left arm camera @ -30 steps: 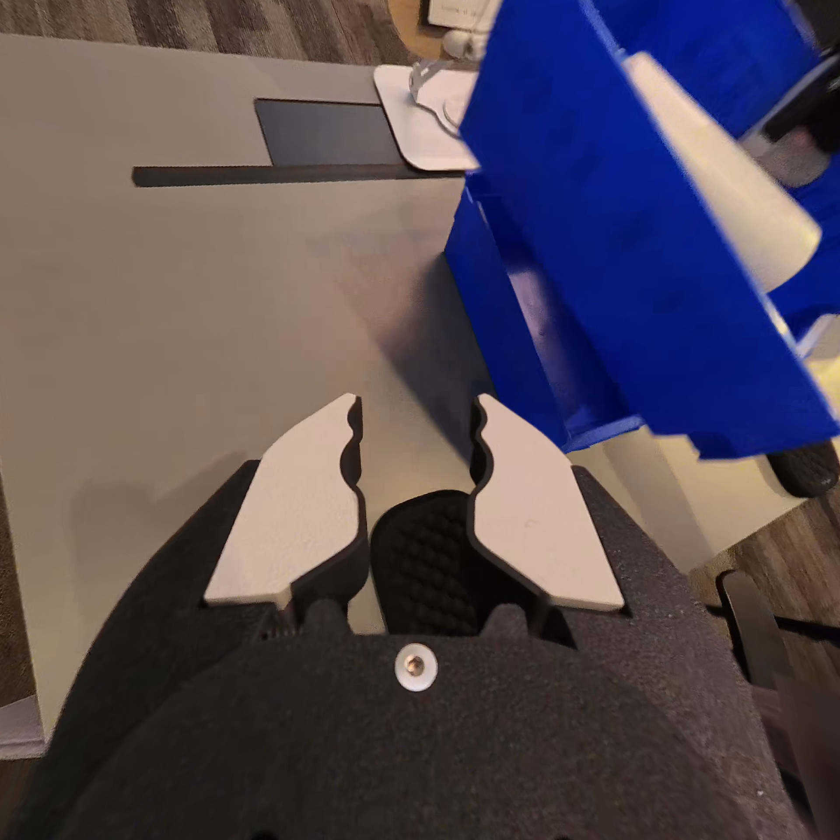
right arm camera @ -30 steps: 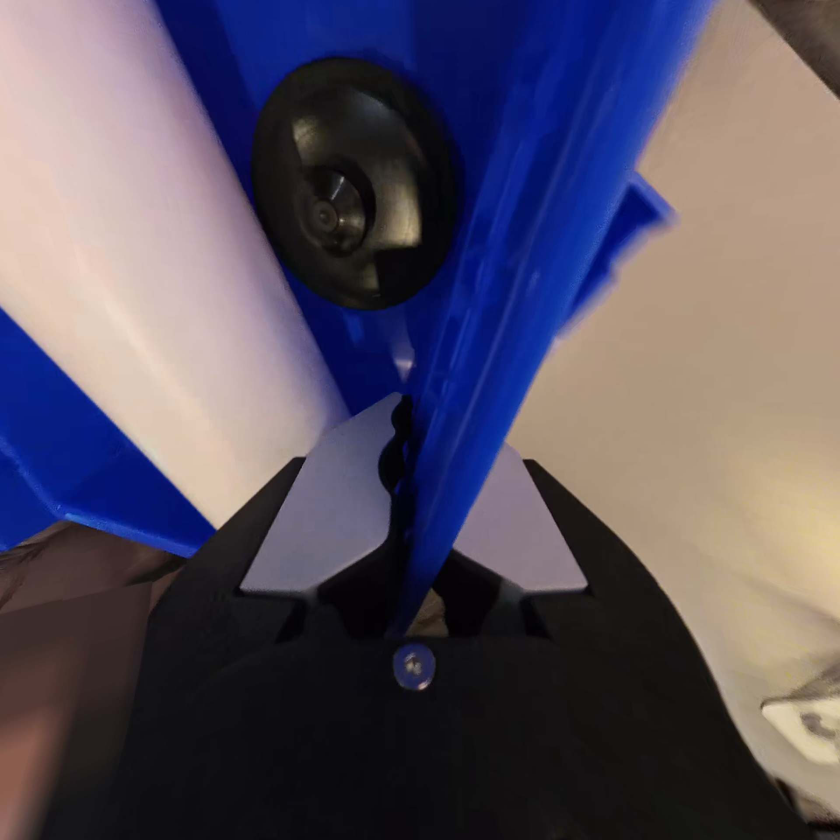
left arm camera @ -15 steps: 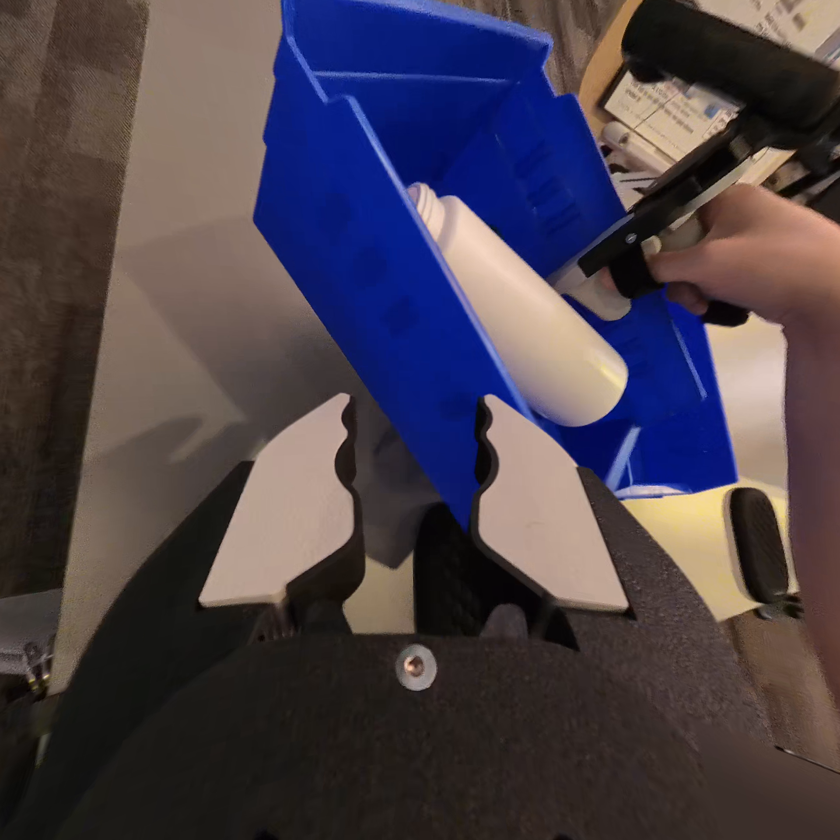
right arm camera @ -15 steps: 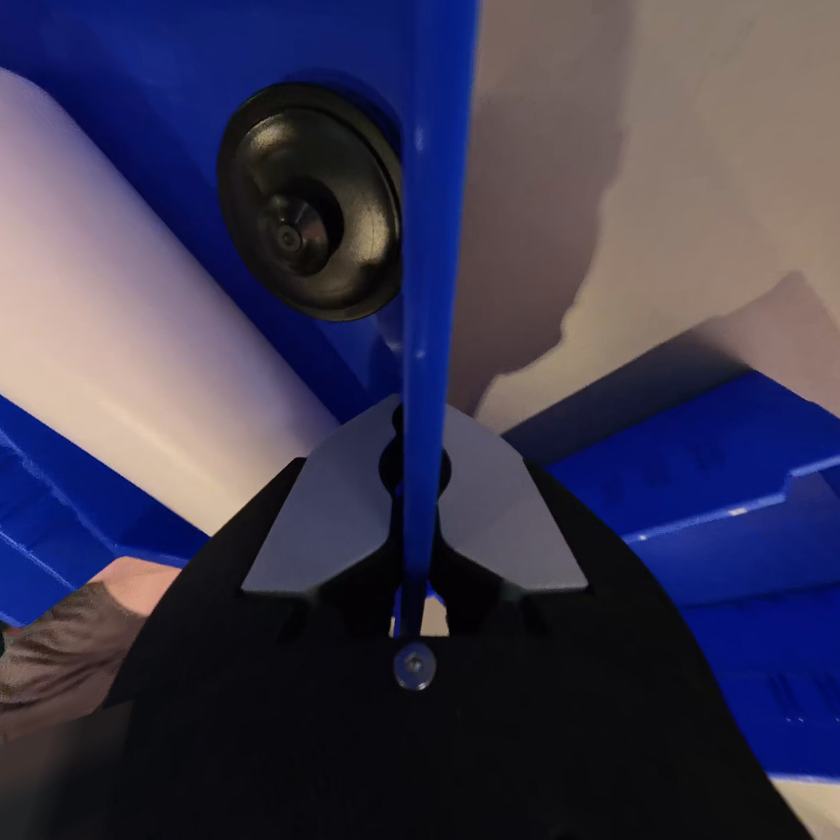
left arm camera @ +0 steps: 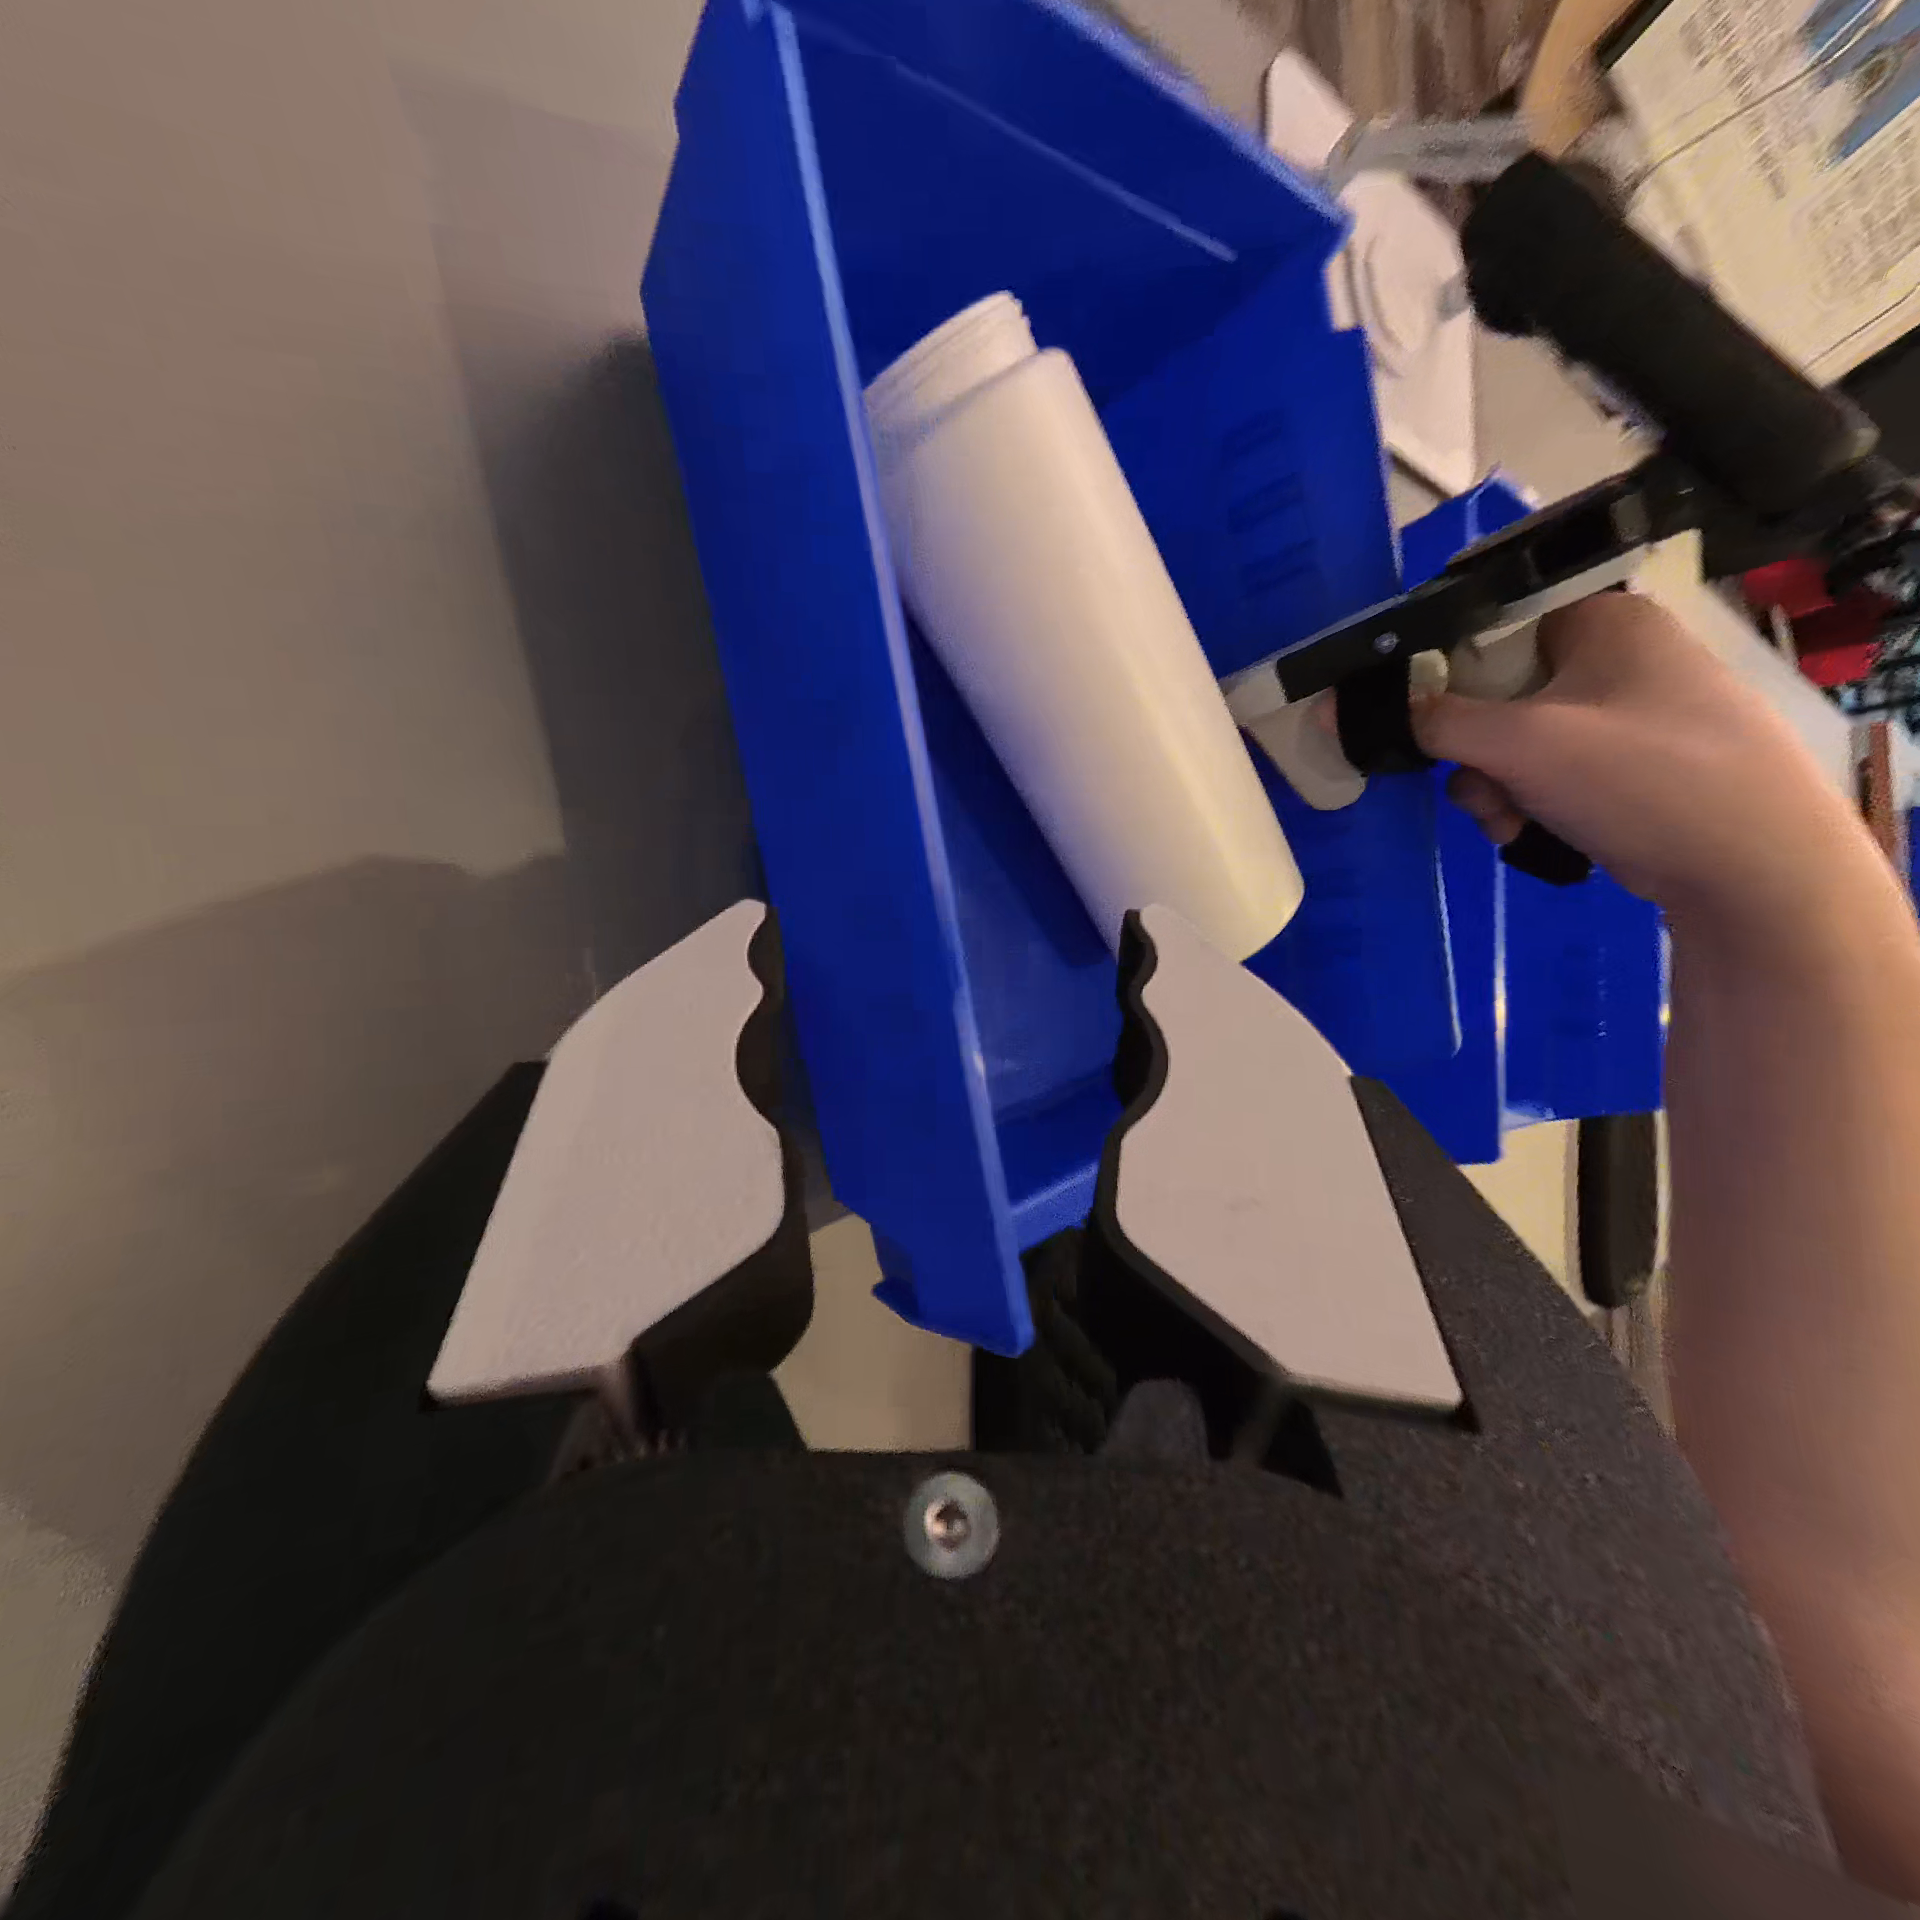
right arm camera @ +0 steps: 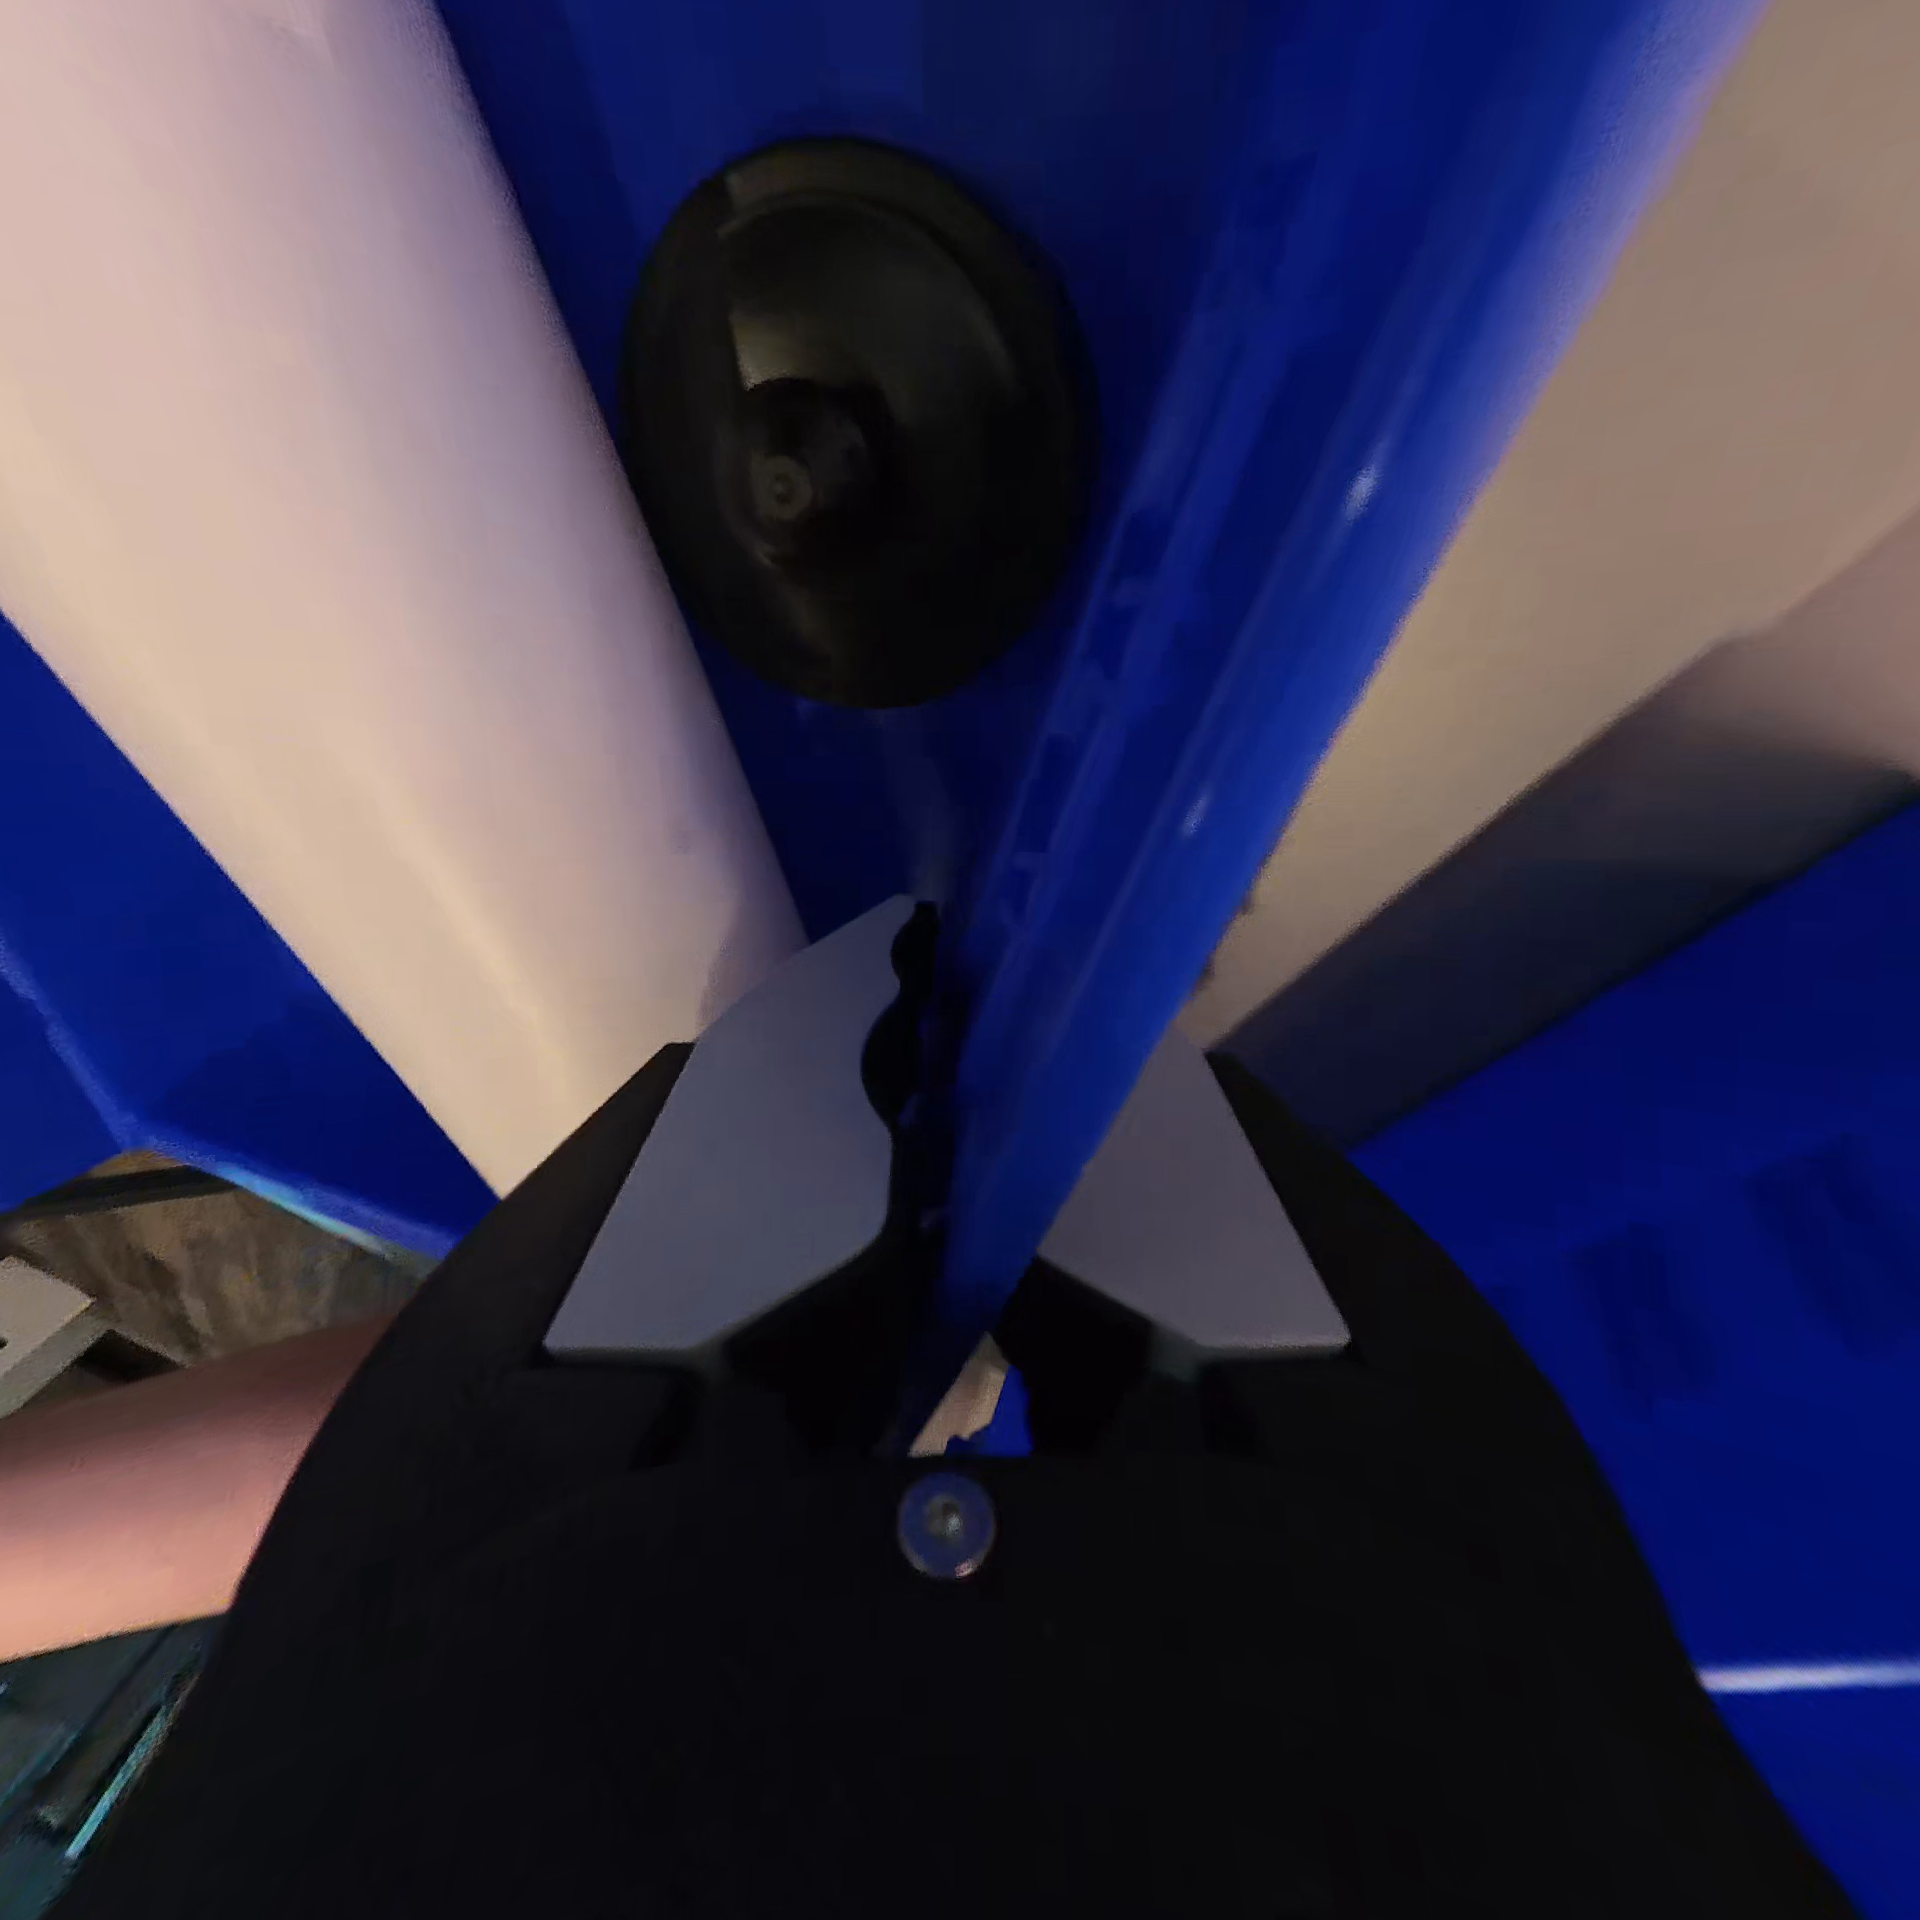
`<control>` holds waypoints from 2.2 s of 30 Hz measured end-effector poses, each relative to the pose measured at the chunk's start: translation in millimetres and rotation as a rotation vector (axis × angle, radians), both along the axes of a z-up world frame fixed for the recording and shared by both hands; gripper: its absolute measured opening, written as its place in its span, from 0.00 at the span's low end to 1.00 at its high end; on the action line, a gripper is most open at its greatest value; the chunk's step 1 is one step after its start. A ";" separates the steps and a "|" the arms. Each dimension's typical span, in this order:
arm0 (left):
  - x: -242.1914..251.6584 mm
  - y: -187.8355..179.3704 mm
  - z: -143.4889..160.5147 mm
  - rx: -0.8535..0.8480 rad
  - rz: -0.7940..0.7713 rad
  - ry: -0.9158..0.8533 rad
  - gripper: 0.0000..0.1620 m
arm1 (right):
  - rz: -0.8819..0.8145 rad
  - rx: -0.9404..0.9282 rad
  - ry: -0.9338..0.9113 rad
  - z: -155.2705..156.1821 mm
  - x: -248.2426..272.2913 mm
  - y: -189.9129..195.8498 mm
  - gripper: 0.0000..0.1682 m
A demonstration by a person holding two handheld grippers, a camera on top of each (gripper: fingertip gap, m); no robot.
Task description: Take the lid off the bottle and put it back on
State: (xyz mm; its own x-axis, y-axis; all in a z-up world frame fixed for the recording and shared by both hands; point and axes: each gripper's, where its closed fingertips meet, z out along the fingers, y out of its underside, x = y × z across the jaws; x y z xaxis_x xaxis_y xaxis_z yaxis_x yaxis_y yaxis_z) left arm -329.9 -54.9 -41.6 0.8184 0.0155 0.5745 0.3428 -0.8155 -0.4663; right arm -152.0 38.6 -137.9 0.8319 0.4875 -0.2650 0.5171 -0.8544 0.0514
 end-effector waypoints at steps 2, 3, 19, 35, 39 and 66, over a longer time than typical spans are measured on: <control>3.4 6.0 -15.4 -0.056 -0.022 0.015 0.39 | -0.006 0.027 0.004 -1.5 -0.6 2.4 0.08; 5.3 8.3 -22.7 -0.085 -0.033 0.018 0.40 | -0.011 0.043 0.015 0.3 -1.9 4.1 0.10; 20.4 13.0 -76.1 -0.338 -0.146 0.187 0.15 | -0.049 0.592 -0.161 112.6 226.2 30.9 0.45; 76.6 40.8 -80.2 -0.352 -0.385 0.477 0.05 | -0.129 0.135 -0.060 9.1 322.1 -12.9 0.07; 68.7 30.7 -79.8 -0.384 -0.375 0.476 0.05 | -0.178 0.144 -0.065 8.7 365.5 0.0 0.05; 64.9 24.9 -79.4 -0.442 -0.322 0.441 0.05 | -0.382 0.150 -0.105 5.6 675.1 -1.1 0.06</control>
State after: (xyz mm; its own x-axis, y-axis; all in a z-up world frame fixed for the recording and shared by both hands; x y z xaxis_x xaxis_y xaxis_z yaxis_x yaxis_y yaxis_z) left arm -265.1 -30.0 -120.9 0.9768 -0.1110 0.1833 -0.0922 -0.9899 -0.1078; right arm 523.1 37.5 -132.4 0.9791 0.1652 -0.1188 0.1600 -0.9857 -0.0524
